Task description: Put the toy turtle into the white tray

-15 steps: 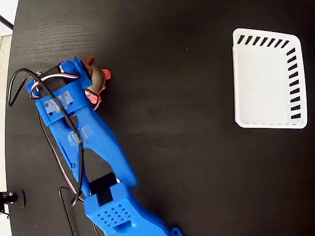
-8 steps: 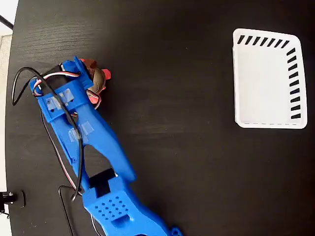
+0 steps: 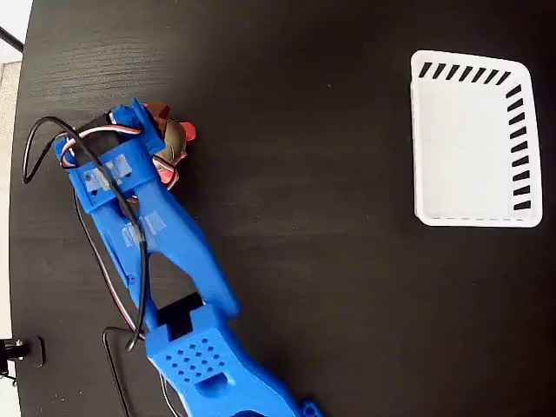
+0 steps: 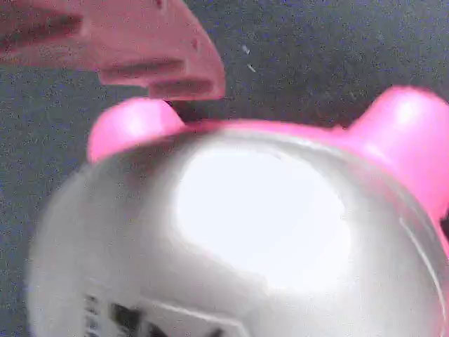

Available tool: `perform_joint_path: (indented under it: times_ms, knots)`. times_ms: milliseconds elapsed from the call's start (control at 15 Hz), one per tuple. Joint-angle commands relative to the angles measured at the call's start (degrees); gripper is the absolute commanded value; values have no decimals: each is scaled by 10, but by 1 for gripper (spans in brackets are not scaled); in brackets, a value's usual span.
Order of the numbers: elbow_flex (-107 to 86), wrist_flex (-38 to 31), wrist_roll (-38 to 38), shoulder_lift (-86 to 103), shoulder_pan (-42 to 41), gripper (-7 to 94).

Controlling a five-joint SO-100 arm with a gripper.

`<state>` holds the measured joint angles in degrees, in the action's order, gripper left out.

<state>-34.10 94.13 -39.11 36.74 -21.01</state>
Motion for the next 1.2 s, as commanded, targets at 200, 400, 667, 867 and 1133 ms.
perform_joint_path:
  times_ms: [200, 400, 667, 867, 1133]
  knots:
    - [36, 4, 1, 14, -5, 36]
    - [38, 5, -4, 17, -10, 3]
    - [38, 6, -4, 17, -11, 0]
    - [35, 6, 1, 27, -11, 0]
    - [-3, 6, 19, 106, -11, 0]
